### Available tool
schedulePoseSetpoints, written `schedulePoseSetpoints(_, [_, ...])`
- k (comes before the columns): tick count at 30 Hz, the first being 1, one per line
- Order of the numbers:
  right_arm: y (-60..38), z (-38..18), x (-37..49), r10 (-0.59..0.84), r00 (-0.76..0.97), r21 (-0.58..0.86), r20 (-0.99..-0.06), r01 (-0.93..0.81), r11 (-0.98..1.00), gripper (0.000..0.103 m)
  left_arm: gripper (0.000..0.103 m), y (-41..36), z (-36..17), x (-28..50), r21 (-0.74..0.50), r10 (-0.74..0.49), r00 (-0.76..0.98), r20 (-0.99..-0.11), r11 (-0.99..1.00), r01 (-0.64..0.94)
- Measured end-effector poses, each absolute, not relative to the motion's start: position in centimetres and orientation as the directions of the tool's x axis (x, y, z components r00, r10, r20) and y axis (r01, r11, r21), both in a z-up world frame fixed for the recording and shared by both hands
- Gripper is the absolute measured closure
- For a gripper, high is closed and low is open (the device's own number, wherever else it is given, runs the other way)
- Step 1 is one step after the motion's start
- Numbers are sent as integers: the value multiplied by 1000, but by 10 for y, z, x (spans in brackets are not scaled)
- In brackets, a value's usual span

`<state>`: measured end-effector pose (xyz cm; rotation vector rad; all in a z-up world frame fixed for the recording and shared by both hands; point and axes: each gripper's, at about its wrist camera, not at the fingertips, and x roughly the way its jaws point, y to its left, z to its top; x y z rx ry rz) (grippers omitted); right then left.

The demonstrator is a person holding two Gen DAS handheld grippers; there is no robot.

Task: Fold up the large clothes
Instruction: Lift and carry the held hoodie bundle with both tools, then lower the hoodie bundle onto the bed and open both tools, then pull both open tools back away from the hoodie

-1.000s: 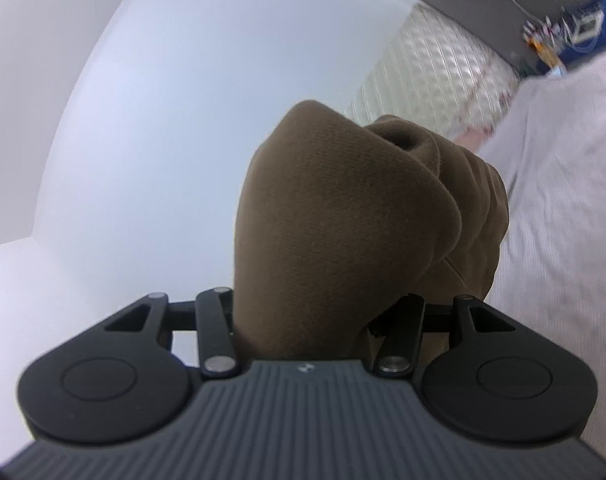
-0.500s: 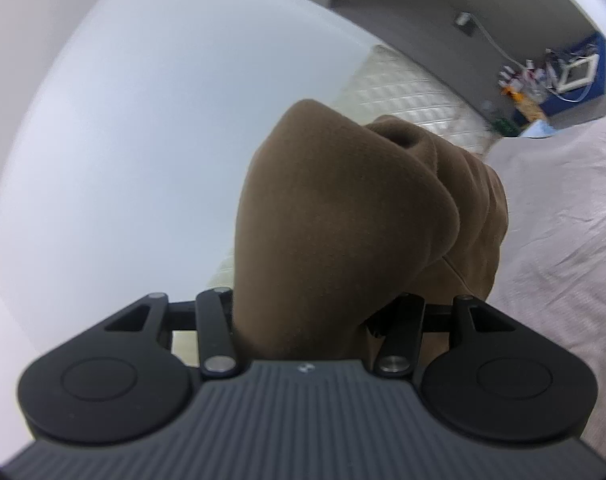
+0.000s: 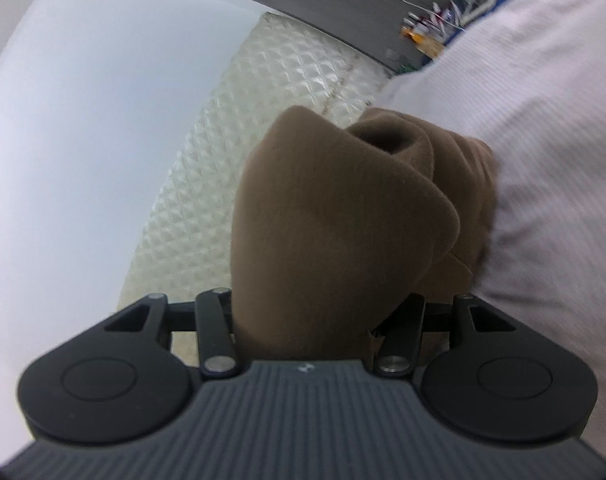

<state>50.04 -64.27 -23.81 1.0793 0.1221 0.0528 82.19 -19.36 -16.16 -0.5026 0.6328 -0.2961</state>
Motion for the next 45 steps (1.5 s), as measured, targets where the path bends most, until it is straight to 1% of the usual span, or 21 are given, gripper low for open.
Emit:
schedulePoseSetpoints(1, [-641, -246, 496, 107, 990, 882, -89, 28, 470, 47, 68, -190, -173, 819, -536, -416, 761, -498, 837, 108])
schedulePoseSetpoints(3, [-638, -264, 486, 106, 987, 898, -120, 62, 435, 46, 64, -183, -192, 808, -555, -428, 748, -507, 826, 97])
schedulePoseSetpoints(5, [-639, -278, 479, 88, 988, 912, -128, 82, 402, 44, 60, -174, -208, 799, -586, -442, 752, -490, 805, 92])
schedulePoseSetpoints(9, [-642, -313, 465, 90, 984, 954, -155, 125, 273, 40, 60, -171, -214, 793, -606, -446, 748, -491, 792, 75])
schedulePoseSetpoints(11, [-644, -322, 463, 100, 982, 962, -160, 132, 238, 40, 59, -172, -211, 794, -617, -454, 741, -495, 784, 69])
schedulePoseSetpoints(12, [-643, -323, 461, 103, 983, 966, -154, 128, 223, 40, 58, -171, -209, 792, -622, -458, 736, -499, 780, 64])
schedulePoseSetpoints(14, [-647, -319, 466, 108, 979, 969, -171, 148, 196, 39, 57, -165, -203, 788, -641, -468, 718, -514, 766, 40])
schedulePoseSetpoints(17, [-644, -309, 460, 136, 965, 968, -224, 204, 143, 37, 42, -154, -197, 782, -687, -494, 676, -547, 726, -26])
schedulePoseSetpoints(18, [-644, -307, 456, 151, 960, 968, -237, 220, 118, 37, 39, -152, -193, 780, -686, -501, 659, -561, 727, -32])
schedulePoseSetpoints(20, [-647, -302, 450, 169, 948, 961, -271, 256, 103, 36, 37, -148, -182, 770, -665, -501, 643, -579, 746, -18])
schedulePoseSetpoints(23, [-648, -289, 433, 140, 928, 935, -345, 327, 135, 36, 36, -144, -157, 747, -598, -461, 636, -619, 802, -1])
schedulePoseSetpoints(25, [-644, -272, 416, 108, 916, 917, -387, 370, 149, 36, 36, -141, -139, 734, -573, -445, 635, -632, 820, 5])
schedulePoseSetpoints(27, [-645, -252, 411, 83, 915, 910, -395, 378, 168, 36, 36, -138, -115, 717, -554, -441, 646, -623, 832, 34])
schedulePoseSetpoints(30, [-633, -212, 392, 66, 922, 908, -380, 359, 216, 36, 36, -136, -68, 686, -496, -406, 679, -612, 865, 71])
schedulePoseSetpoints(34, [-613, -151, 369, 69, 941, 911, -332, 300, 283, 36, 36, -132, -9, 638, -479, -431, 700, -569, 866, 145])
schedulePoseSetpoints(39, [-578, -70, 331, 81, 960, 891, -269, 216, 398, 36, 36, -129, 60, 564, -417, -433, 734, -523, 881, 223])
schedulePoseSetpoints(45, [-520, 2, 264, 112, 955, 798, -273, 160, 581, 35, 36, -122, 119, 472, -357, -437, 768, -469, 889, 287])
